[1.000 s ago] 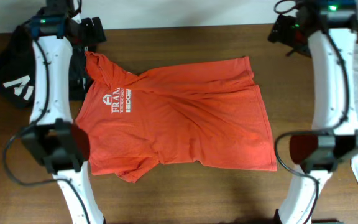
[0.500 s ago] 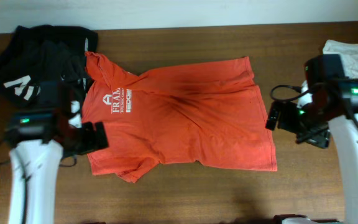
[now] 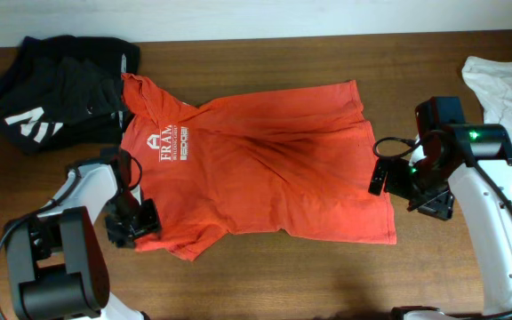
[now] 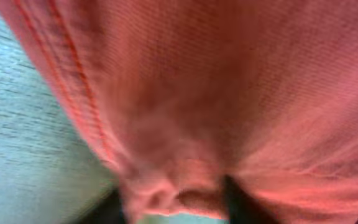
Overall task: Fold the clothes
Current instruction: 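Grasp the shirt's bottom hem corners with both grippers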
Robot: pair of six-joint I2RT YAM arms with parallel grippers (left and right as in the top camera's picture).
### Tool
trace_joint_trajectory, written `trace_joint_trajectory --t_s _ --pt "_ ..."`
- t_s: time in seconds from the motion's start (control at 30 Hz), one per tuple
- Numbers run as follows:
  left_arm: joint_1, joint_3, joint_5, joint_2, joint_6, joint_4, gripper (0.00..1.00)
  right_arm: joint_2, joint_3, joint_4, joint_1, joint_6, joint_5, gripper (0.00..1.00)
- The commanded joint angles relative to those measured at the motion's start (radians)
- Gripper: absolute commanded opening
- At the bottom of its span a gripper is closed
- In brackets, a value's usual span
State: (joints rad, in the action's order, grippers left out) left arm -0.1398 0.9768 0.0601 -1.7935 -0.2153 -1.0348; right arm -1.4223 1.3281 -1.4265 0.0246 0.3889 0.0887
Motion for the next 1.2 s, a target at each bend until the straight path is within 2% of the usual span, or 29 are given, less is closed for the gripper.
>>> trace_joint_trajectory --t_s 0.0,0.1,0.2,0.3,0.37,0.43,0.47,0.5,0.7,0.77,0.83,0.87,0.9,1.03,1.17 --pt "-0.003 -0.02 0.003 -0.006 0.02 -0.007 0.0 0.013 -0.005 -0.008 0.001 0.012 0.005 0.99" --pt "-0.003 0.111 0.0 0.064 0.023 -0.156 0.0 0.013 -0.016 -0.012 0.002 0.012 -0.013 0.99" --pt "-0.003 0.148 -0.011 0.253 0.029 -0.156 0.0 0.008 -0.168 0.13 0.002 0.019 -0.014 0.99" --pt "-0.003 0.143 -0.01 0.272 0.029 -0.156 0.01 -0.042 -0.316 0.284 0.07 0.117 -0.018 0.99" --pt "-0.003 0.137 0.005 0.272 0.03 -0.156 0.0 -0.071 -0.356 0.332 0.147 0.117 -0.018 0.99" --pt "-0.003 0.137 0.005 0.272 0.029 -0.155 0.0 -0.105 -0.381 0.356 0.186 0.117 -0.018 0.9" --pt "-0.003 0.137 0.009 0.272 0.029 -0.154 0.0 -0.126 -0.391 0.384 0.183 0.117 -0.017 0.8" --pt "-0.003 0.137 0.016 0.272 0.029 -0.148 0.01 -0.148 -0.397 0.404 0.177 0.117 -0.013 0.77" --pt "-0.003 0.137 0.016 0.272 0.029 -0.148 0.01 -0.303 -0.494 0.495 0.179 0.129 -0.029 0.69" --pt "-0.003 0.137 0.016 0.272 0.029 -0.148 0.01 -0.307 -0.513 0.529 0.179 0.144 -0.031 0.57" --pt "-0.003 0.137 0.016 0.272 0.029 -0.148 0.01 -0.307 -0.513 0.542 0.179 0.143 -0.037 0.31" --pt "-0.003 0.137 0.021 0.272 0.03 -0.156 0.01 -0.306 -0.508 0.541 0.179 0.143 -0.037 0.07" --pt "-0.003 0.144 0.031 0.272 0.029 -0.177 0.01 -0.306 -0.495 0.523 0.18 0.143 -0.039 0.04" --pt "0.049 0.293 0.028 0.295 0.052 -0.381 0.01 -0.256 -0.317 0.268 0.18 0.143 -0.083 0.04" --pt "0.043 0.405 -0.004 0.413 0.052 -0.466 0.0 -0.096 -0.106 0.011 0.181 0.139 -0.212 0.04"
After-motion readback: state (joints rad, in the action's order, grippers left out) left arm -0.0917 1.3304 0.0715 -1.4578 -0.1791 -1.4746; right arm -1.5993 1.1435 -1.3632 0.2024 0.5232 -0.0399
